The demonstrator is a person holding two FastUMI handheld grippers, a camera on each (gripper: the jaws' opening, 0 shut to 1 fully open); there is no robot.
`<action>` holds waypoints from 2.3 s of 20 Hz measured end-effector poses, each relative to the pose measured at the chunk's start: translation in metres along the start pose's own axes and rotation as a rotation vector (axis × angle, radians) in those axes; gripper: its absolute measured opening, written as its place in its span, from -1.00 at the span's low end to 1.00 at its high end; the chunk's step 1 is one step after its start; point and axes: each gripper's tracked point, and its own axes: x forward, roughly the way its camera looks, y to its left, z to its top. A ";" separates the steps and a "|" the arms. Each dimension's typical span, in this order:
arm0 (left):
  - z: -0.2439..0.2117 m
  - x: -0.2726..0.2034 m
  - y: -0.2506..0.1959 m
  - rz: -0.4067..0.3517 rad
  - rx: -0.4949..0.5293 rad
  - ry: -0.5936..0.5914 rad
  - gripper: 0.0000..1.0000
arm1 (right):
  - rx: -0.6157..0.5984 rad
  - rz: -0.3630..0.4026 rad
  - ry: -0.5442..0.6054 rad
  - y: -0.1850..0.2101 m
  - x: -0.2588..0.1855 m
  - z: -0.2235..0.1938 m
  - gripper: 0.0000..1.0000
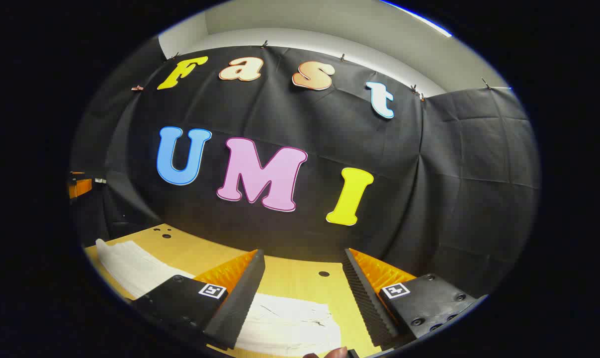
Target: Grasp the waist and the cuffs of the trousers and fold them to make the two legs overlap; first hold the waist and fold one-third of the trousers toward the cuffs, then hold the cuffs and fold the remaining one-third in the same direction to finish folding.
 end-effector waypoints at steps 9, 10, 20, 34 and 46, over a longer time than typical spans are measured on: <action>-0.007 0.007 0.017 0.001 0.036 0.001 0.91 | -0.022 -0.008 -0.001 0.003 0.004 0.002 0.94; -0.007 0.006 0.017 -0.002 0.038 0.001 0.91 | -0.026 -0.009 0.000 0.002 0.005 0.001 0.94; -0.029 -0.001 0.033 -0.030 0.208 0.029 0.93 | -0.159 -0.020 0.019 -0.006 0.005 -0.009 0.94; -0.232 -0.041 0.035 -0.385 0.904 0.351 0.92 | -0.651 0.171 0.301 -0.039 -0.040 -0.170 0.94; -0.363 -0.040 0.073 -0.614 1.277 0.632 0.92 | -0.691 0.234 0.429 -0.054 -0.053 -0.229 0.94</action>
